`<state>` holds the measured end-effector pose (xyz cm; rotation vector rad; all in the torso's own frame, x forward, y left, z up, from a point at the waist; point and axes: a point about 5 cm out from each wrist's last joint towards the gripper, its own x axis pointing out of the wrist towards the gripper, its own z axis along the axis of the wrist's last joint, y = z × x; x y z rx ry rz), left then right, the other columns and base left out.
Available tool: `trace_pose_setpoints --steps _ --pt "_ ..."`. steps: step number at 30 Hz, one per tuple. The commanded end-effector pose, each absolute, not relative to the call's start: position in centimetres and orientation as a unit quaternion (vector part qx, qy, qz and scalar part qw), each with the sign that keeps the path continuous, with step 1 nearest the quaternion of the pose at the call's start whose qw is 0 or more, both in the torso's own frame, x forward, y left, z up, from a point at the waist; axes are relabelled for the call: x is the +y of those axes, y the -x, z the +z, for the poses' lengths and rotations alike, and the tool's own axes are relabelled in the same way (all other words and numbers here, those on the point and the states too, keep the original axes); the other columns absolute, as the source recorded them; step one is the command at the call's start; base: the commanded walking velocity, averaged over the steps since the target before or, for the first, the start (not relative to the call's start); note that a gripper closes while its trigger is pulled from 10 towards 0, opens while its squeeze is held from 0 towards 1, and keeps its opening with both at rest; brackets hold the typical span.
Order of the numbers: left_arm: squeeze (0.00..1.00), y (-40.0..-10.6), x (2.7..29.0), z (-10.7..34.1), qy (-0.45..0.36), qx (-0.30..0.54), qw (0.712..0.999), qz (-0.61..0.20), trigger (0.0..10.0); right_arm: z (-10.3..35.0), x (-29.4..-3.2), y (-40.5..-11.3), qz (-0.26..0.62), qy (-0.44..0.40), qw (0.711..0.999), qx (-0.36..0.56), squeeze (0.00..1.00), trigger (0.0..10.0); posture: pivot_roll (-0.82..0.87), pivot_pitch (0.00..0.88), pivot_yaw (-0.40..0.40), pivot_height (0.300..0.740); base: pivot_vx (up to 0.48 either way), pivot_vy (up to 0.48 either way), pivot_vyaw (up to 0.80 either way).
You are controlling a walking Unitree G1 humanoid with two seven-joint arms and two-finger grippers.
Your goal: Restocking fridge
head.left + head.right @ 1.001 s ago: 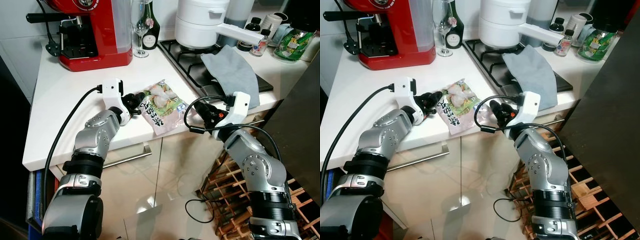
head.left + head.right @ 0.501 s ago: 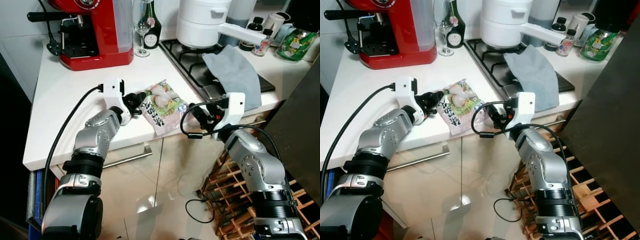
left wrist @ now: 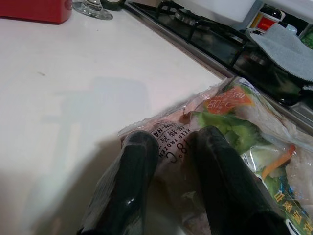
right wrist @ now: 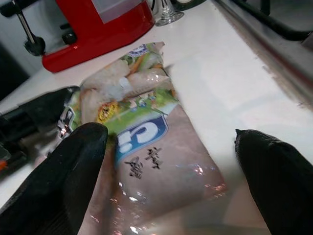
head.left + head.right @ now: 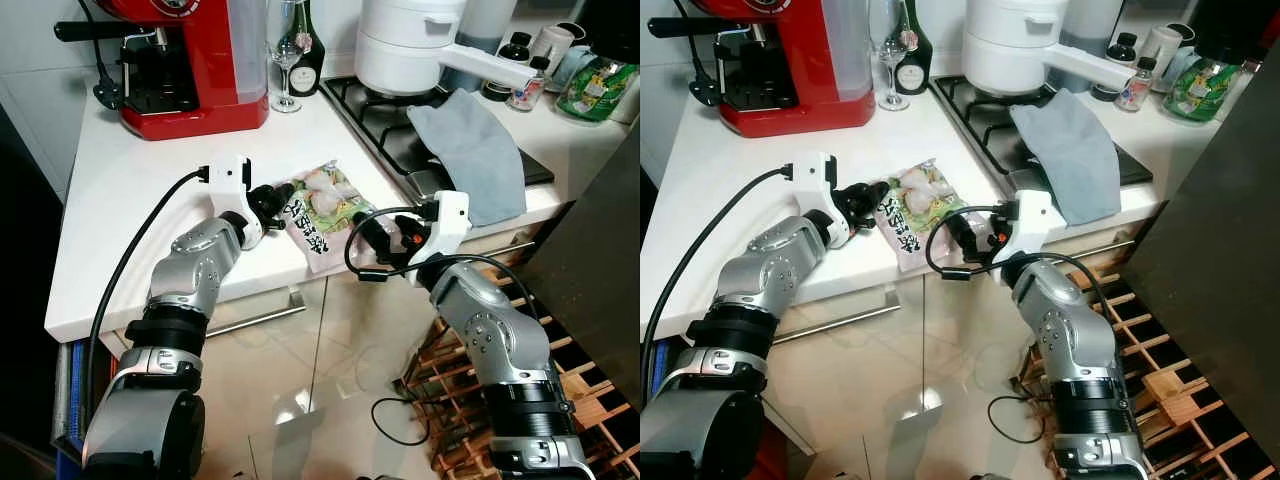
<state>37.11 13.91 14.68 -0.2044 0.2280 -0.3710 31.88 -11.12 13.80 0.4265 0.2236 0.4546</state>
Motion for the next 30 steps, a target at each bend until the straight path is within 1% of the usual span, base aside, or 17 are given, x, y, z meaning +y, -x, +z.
trace_pose_setpoints --steps 1,6,11,14,15,17,18,20,26,27,30 --pt "0.00 -35.9 13.9 10.7 0.093 0.200 0.960 -0.173 10.0 13.5 -10.6 -31.9 0.233 -0.237 0.934 0.130 0.00 10.0 -0.04 0.000 -0.040 0.740 0.000 0.000 0.00" --pt "0.00 -35.9 13.9 10.8 0.093 0.200 0.960 -0.172 10.0 13.3 -10.0 -32.1 0.239 -0.281 0.918 0.147 0.00 10.0 -0.04 0.000 -0.041 0.740 0.000 0.000 0.00" --pt "0.00 -36.0 14.0 10.9 0.094 0.199 0.960 -0.171 10.0 13.5 -9.4 -32.2 0.246 -0.304 0.908 0.151 0.00 10.0 -0.04 0.000 -0.038 0.740 0.000 0.000 0.00" --pt "0.00 -36.0 14.1 10.8 0.093 0.200 0.960 -0.171 10.0 13.6 -8.6 -32.3 0.256 -0.298 0.907 0.152 0.00 10.0 -0.04 0.000 -0.036 0.740 0.000 0.000 0.00" --pt "0.00 -36.0 14.1 10.8 0.092 0.201 0.960 -0.170 10.0 13.6 -7.9 -32.3 0.266 -0.289 0.906 0.154 0.00 10.0 -0.04 0.000 -0.037 0.740 0.000 0.000 0.00" --pt "0.00 -36.0 14.1 10.8 0.092 0.201 0.960 -0.170 10.0 13.6 -7.6 -32.3 0.270 -0.286 0.906 0.155 0.00 10.0 -0.04 0.000 -0.037 0.740 0.000 0.000 0.00" --pt "0.00 -36.0 14.1 10.8 0.092 0.200 0.961 -0.169 10.0 13.5 -6.5 -32.3 0.281 -0.289 0.901 0.162 0.00 10.0 -0.03 0.000 -0.040 0.740 0.000 0.000 0.00" --pt "0.00 -36.0 14.1 10.9 0.092 0.199 0.961 -0.169 10.0 13.7 -5.7 -32.3 0.292 -0.294 0.895 0.165 0.00 10.0 -0.03 0.000 -0.043 0.740 0.000 0.000 0.00" --pt "0.00 -36.0 14.1 11.0 0.094 0.197 0.961 -0.167 10.0 14.0 -5.5 -32.4 0.302 -0.292 0.892 0.165 0.00 10.0 -0.03 0.000 -0.044 0.740 0.000 0.000 0.00" --pt "0.00 -36.0 14.2 10.9 0.094 0.198 0.961 -0.167 10.0 13.9 -5.5 -32.4 0.302 -0.291 0.892 0.167 0.00 0.0 -0.03 0.000 -0.045 0.740 0.000 0.000 0.00" --pt "0.00 -35.9 14.2 10.9 0.094 0.198 0.962 -0.165 10.0 13.8 -5.6 -32.3 0.305 -0.288 0.892 0.169 0.00 0.0 -0.03 0.000 -0.046 0.740 0.000 0.000 0.00"
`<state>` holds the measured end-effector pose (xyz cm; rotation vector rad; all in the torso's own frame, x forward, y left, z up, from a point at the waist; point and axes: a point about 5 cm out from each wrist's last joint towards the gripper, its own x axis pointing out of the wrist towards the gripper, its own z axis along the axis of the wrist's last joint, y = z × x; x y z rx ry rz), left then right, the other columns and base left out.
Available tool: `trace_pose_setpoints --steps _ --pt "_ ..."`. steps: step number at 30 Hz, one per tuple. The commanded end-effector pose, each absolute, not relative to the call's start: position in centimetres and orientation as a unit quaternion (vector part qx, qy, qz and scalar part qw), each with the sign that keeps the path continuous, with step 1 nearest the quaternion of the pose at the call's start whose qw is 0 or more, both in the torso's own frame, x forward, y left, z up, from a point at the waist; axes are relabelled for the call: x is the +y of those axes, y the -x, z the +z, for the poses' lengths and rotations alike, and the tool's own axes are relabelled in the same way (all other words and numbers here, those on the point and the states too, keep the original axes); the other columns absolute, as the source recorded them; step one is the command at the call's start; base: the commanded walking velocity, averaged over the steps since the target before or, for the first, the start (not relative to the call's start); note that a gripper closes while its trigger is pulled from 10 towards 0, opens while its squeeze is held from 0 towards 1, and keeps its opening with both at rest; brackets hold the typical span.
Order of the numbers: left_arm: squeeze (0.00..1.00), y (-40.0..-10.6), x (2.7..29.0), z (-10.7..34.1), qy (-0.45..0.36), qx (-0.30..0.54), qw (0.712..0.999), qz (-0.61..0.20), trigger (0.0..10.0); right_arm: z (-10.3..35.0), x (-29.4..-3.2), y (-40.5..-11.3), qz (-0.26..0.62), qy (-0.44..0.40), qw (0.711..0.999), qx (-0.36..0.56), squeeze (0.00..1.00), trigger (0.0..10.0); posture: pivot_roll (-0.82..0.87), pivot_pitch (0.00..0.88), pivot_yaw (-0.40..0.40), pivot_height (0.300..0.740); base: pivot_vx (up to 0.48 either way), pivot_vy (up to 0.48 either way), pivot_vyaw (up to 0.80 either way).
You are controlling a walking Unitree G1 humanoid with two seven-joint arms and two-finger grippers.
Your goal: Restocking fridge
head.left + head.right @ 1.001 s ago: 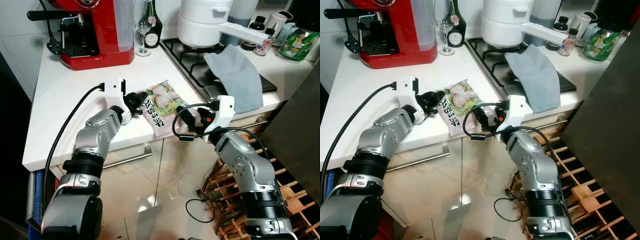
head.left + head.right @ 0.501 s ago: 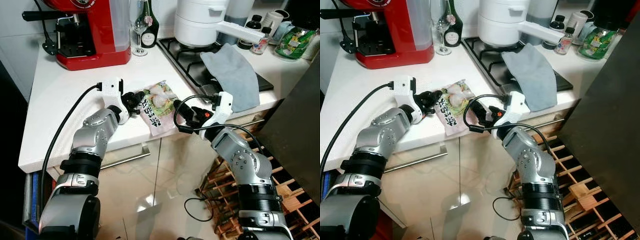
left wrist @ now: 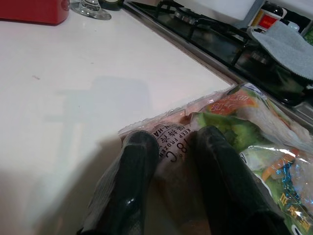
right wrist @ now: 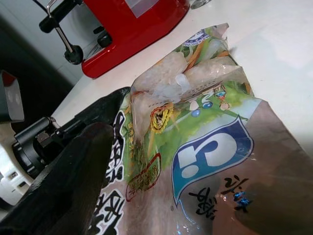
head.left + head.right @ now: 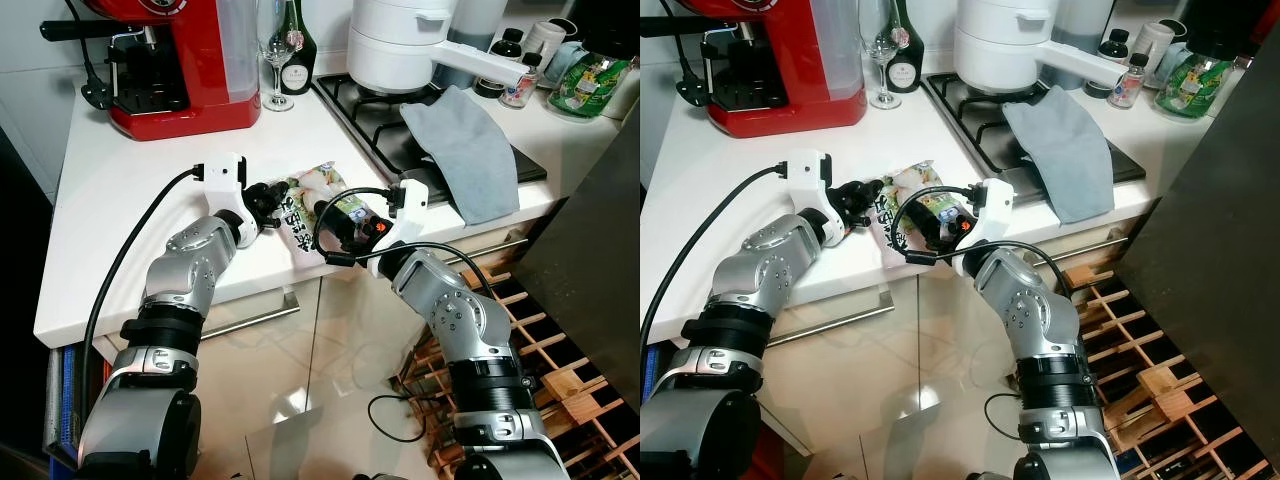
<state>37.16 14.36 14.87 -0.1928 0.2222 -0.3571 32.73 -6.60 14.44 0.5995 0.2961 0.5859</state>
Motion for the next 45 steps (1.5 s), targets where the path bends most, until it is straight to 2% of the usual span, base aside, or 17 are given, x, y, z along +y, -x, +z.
trace_pose_setpoints --steps 1,13,20,25,27,29,31,37,38,39,40,42,45 --pt "0.00 -35.9 14.2 10.9 0.094 0.198 0.962 -0.165 10.0 13.8 -5.6 -32.3 0.304 -0.291 0.892 0.168 0.00 0.0 -0.03 0.000 -0.046 0.740 0.000 0.000 0.00" --pt "0.00 -36.1 14.1 11.0 0.092 0.195 0.962 -0.166 10.0 14.3 -6.3 -32.7 0.287 -0.302 0.897 0.146 0.00 0.0 -0.04 0.000 -0.041 0.740 0.000 0.000 0.00" --pt "0.00 -36.1 13.9 11.3 0.076 0.189 0.964 -0.169 10.0 14.0 -6.8 -33.0 0.274 -0.248 0.920 0.134 0.00 0.0 -0.04 0.000 -0.040 0.740 0.000 0.000 0.00" --pt "0.00 -36.1 13.9 11.6 0.059 0.183 0.966 -0.171 10.0 14.1 -7.1 -33.2 0.265 -0.239 0.926 0.127 0.00 0.0 -0.04 0.000 -0.037 0.740 0.000 0.000 0.00" --pt "0.00 -36.5 13.1 13.5 0.109 0.127 0.967 -0.191 10.0 14.1 -7.4 -33.4 0.253 -0.236 0.930 0.121 0.00 0.0 -0.04 0.000 -0.036 0.740 0.000 0.000 0.00" --pt "0.00 -36.6 12.9 14.1 0.126 0.116 0.966 -0.196 10.0 14.1 -7.4 -33.4 0.251 -0.233 0.932 0.119 0.00 0.0 -0.04 0.000 -0.036 0.740 0.000 0.000 0.00" --pt "0.00 -36.9 12.5 16.2 0.100 0.059 0.972 -0.202 10.0 14.1 -7.5 -33.5 0.251 -0.223 0.935 0.112 0.00 0.0 -0.03 0.000 -0.037 0.740 0.000 0.000 0.00" --pt "0.00 -36.9 12.4 18.1 0.073 0.005 0.977 -0.201 10.0 14.1 -7.5 -33.5 0.246 -0.211 0.941 0.101 0.00 0.0 -0.03 0.000 -0.036 0.740 0.000 0.000 0.00" --pt "1.00 -36.9 12.5 18.9 0.060 -0.022 0.979 -0.196 10.0 14.1 -7.5 -33.5 0.243 -0.211 0.942 0.096 0.00 0.0 -0.03 0.000 -0.036 0.740 0.000 0.000 0.00" --pt "1.00 -36.8 12.5 20.2 0.044 -0.062 0.979 -0.191 10.0 14.3 -7.7 -33.6 0.236 -0.211 0.945 0.087 0.00 0.0 -0.03 0.000 -0.036 0.740 0.000 0.000 0.00" --pt "1.00 -36.8 12.5 20.2 0.044 -0.062 0.979 -0.191 10.0 14.3 -7.7 -33.6 0.236 -0.211 0.945 0.087 0.00 0.0 -0.03 0.000 -0.036 0.740 0.000 0.000 0.00" --pt "1.00 -36.2 12.2 23.7 0.016 -0.159 0.971 -0.179 10.0 15.2 -8.3 -33.9 0.212 -0.177 0.960 0.039 0.00 0.0 -0.03 0.000 -0.036 0.740 0.000 0.000 0.00" --pt "1.00 -36.0 12.2 24.8 -0.007 -0.187 0.967 -0.171 10.0 16.2 -8.6 -34.1 0.199 -0.147 0.969 0.004 0.00 0.0 -0.03 0.000 -0.036 0.740 0.000 0.000 0.00"
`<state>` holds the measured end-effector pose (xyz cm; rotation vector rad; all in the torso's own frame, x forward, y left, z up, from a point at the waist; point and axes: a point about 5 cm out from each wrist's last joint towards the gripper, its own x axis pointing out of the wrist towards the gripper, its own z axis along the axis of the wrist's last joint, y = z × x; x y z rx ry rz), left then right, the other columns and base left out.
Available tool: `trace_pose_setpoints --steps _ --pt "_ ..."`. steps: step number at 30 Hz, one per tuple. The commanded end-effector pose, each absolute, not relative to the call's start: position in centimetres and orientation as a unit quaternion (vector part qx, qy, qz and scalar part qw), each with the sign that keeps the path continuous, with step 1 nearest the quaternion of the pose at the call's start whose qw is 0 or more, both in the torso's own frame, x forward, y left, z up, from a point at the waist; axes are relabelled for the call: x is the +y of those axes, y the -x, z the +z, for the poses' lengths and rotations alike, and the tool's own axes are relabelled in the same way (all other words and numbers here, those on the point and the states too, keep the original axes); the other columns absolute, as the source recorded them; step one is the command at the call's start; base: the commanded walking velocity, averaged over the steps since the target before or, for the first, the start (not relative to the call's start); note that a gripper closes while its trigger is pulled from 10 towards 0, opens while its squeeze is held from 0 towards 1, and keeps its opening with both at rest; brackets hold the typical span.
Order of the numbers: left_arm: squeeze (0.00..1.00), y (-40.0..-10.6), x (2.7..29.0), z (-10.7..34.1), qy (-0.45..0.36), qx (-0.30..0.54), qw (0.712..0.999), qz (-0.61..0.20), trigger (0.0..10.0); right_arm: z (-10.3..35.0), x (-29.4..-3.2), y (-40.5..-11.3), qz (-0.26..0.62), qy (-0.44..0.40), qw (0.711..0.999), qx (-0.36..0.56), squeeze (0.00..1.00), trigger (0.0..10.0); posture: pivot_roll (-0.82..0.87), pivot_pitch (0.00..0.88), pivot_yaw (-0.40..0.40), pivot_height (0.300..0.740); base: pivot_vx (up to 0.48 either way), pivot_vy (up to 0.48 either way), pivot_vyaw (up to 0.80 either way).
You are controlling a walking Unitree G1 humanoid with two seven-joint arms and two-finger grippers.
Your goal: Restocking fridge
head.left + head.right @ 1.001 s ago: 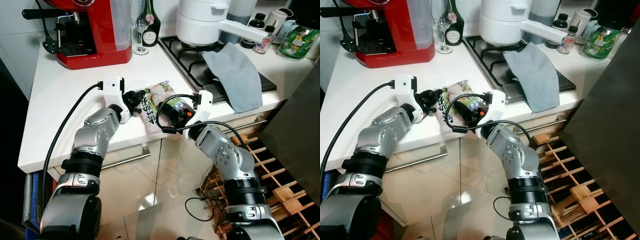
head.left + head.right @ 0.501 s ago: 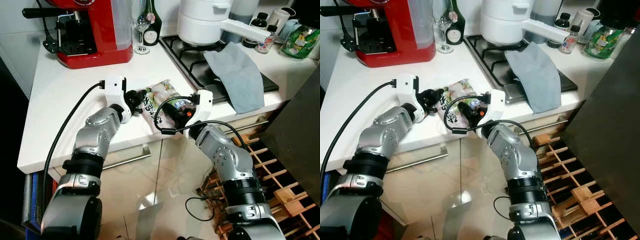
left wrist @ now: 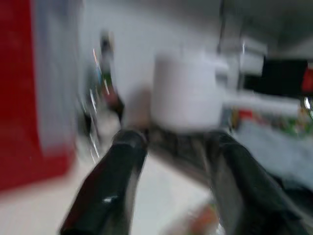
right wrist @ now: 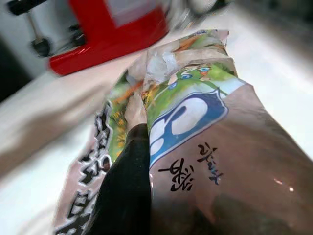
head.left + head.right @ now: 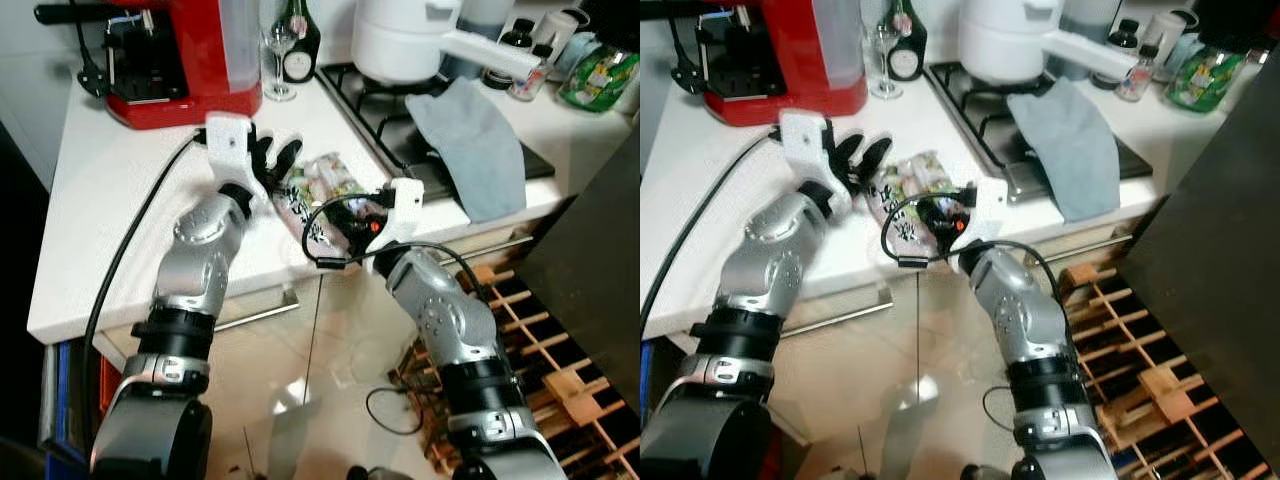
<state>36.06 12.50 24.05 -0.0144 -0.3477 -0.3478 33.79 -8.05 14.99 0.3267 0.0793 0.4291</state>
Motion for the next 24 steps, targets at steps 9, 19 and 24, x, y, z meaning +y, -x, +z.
trace_pose_setpoints --steps 9,19,24 --pt "1.00 -35.8 12.6 24.0 -0.006 -0.172 0.977 -0.123 10.0 20.9 -11.2 -34.9 0.108 -0.003 0.984 -0.145 0.00 0.0 -0.03 0.000 -0.037 0.740 0.000 0.000 0.00" --pt "0.00 -35.5 12.7 20.3 0.004 -0.109 0.994 -0.031 10.0 23.7 -11.3 -33.4 0.053 0.219 0.926 -0.304 0.00 0.0 -0.02 0.000 -0.042 0.740 0.000 0.000 0.00" --pt "0.00 -34.9 12.4 20.1 -0.029 -0.125 0.992 -0.006 10.0 23.3 -12.0 -32.7 0.019 0.256 0.909 -0.329 0.00 0.0 -0.02 0.000 -0.044 0.740 0.000 0.000 0.00"
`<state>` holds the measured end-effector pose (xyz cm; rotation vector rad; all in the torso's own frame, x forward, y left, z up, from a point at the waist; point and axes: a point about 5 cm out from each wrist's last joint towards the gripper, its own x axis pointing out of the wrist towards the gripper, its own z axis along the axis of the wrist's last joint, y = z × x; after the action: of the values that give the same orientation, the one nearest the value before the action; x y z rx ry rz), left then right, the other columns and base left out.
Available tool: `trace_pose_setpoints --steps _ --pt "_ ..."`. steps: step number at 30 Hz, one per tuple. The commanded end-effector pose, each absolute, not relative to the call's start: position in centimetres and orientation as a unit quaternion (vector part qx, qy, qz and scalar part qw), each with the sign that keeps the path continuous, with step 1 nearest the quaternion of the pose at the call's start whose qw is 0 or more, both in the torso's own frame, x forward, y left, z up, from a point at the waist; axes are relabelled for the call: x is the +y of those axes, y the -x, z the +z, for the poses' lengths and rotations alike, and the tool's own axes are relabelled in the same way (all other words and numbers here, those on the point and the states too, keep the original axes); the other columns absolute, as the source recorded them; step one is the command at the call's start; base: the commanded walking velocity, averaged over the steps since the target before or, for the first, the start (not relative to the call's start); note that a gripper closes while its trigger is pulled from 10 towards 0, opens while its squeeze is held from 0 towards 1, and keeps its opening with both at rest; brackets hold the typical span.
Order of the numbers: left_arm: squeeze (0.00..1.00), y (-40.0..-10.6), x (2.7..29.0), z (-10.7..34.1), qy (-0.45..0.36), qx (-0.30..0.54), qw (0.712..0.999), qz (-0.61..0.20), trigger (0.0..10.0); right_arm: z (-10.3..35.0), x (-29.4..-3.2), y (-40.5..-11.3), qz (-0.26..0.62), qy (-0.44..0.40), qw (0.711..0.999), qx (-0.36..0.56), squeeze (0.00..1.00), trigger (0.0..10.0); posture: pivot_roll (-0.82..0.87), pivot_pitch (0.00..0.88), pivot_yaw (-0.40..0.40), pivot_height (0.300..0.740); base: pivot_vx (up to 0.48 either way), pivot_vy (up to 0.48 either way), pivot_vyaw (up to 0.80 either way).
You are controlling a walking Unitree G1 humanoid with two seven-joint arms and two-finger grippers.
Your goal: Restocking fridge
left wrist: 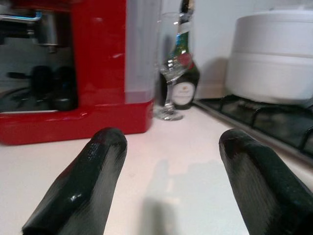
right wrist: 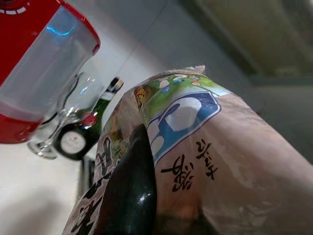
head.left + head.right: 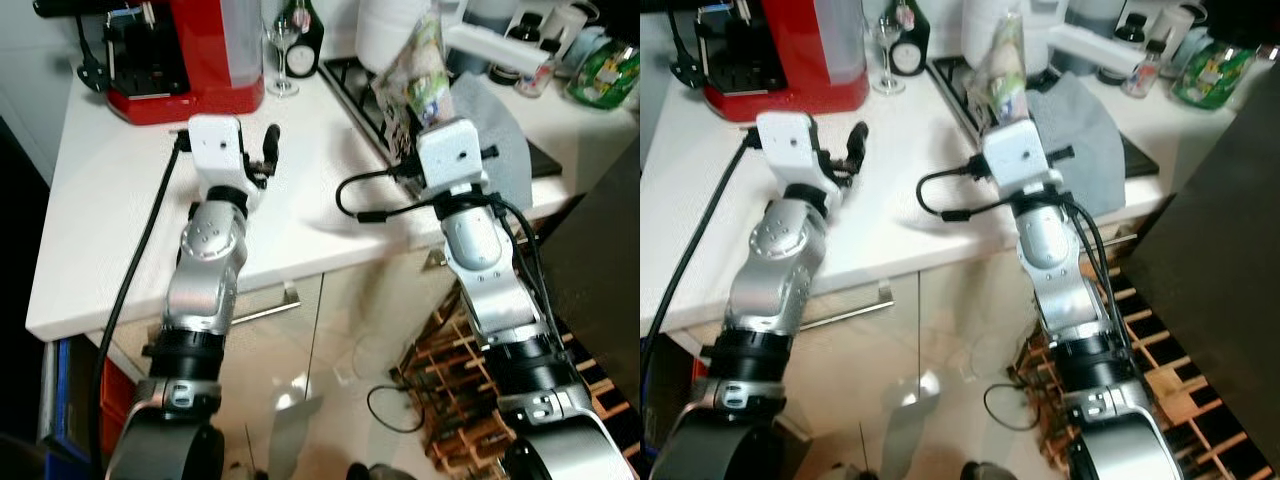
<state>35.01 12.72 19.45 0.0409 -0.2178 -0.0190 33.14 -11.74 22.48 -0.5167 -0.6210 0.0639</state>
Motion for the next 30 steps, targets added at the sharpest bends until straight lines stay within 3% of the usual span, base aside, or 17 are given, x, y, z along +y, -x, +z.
trace_pose_setpoints --steps 1,5,8,17,30 --pt "0.00 -34.8 12.4 20.1 -0.028 -0.127 0.992 0.000 10.0 23.2 -12.1 -32.6 0.015 0.261 0.906 -0.333 0.00 0.0 -0.02 0.000 -0.047 0.740 0.000 0.000 0.00" --pt "0.00 -34.5 12.2 20.1 -0.041 -0.138 0.989 0.023 10.0 22.1 -12.5 -32.7 0.010 0.268 0.909 -0.319 0.00 0.0 -0.01 0.000 -0.059 0.740 0.000 0.000 0.00" --pt "0.00 -34.4 11.9 20.0 -0.039 -0.137 0.989 0.039 10.0 20.6 -12.8 -32.9 0.023 0.245 0.926 -0.285 0.00 0.0 -0.01 0.000 -0.068 0.740 0.000 0.000 0.00" --pt "0.00 -34.9 11.8 19.1 -0.065 -0.124 0.989 0.049 10.0 18.8 -13.0 -33.8 0.028 0.180 0.957 -0.225 0.00 0.0 -0.04 0.000 -0.040 0.740 -0.285 0.000 0.00" --pt "0.00 -35.3 11.7 19.5 -0.076 -0.136 0.987 0.051 10.0 18.3 -12.9 -33.4 0.042 0.174 0.957 -0.229 0.00 0.0 -0.04 0.000 -0.036 0.740 -0.287 0.000 0.00"
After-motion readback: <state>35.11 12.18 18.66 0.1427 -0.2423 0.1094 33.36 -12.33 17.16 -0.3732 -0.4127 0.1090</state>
